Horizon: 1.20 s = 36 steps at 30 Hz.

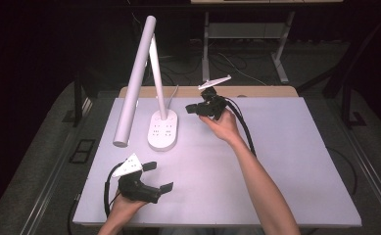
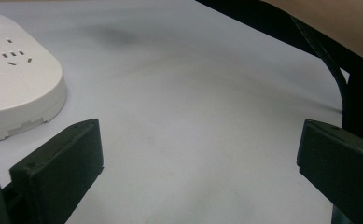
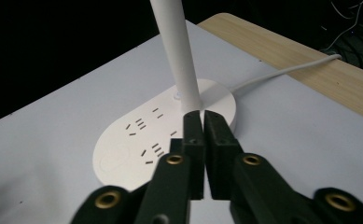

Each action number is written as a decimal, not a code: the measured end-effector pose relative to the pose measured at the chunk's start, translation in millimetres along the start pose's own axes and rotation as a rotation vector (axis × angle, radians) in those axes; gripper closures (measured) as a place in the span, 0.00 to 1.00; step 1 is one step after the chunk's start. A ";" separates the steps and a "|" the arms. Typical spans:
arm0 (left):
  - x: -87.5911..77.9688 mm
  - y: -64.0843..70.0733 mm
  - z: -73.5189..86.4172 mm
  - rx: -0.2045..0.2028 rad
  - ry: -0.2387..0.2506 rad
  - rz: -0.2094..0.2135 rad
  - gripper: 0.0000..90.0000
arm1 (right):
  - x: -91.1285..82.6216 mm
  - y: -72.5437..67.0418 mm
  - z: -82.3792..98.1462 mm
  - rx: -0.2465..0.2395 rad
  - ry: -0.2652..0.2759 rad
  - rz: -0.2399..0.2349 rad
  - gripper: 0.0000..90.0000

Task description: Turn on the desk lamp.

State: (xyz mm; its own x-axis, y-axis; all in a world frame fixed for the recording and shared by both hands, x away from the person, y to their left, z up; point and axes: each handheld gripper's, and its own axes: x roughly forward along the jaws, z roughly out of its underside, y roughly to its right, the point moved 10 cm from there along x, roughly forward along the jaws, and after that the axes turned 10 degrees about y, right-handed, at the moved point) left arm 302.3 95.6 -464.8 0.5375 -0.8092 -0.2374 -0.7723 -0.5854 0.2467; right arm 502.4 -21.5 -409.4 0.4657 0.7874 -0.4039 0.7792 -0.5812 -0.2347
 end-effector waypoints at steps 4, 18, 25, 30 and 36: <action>0.4 -0.3 0.5 0.009 -0.005 -0.001 0.00 | -13.2 -0.2 2.7 -0.012 -0.004 0.031 0.60; 0.6 -0.7 0.2 -0.001 -0.001 -0.007 0.00 | -77.4 -12.7 20.4 -0.029 0.005 0.049 0.00; 1.2 -0.1 0.1 -0.006 0.002 -0.008 0.00 | -110.4 -15.6 35.9 -0.016 0.007 0.056 0.00; 0.7 -0.1 -0.2 -0.005 0.004 -0.009 0.00 | -131.8 -19.9 48.4 -0.004 0.020 0.061 0.00; 1.5 0.4 0.1 -0.004 0.002 -0.007 0.00 | -153.1 -24.1 66.3 0.008 0.027 0.071 0.00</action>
State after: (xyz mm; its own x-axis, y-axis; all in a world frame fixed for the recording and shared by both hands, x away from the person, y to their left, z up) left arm 302.8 94.1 -465.1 0.5433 -0.8054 -0.2371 -0.7675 -0.5909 0.2485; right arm 384.5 -141.7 -400.6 0.5310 0.7493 -0.3958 0.7404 -0.6374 -0.2134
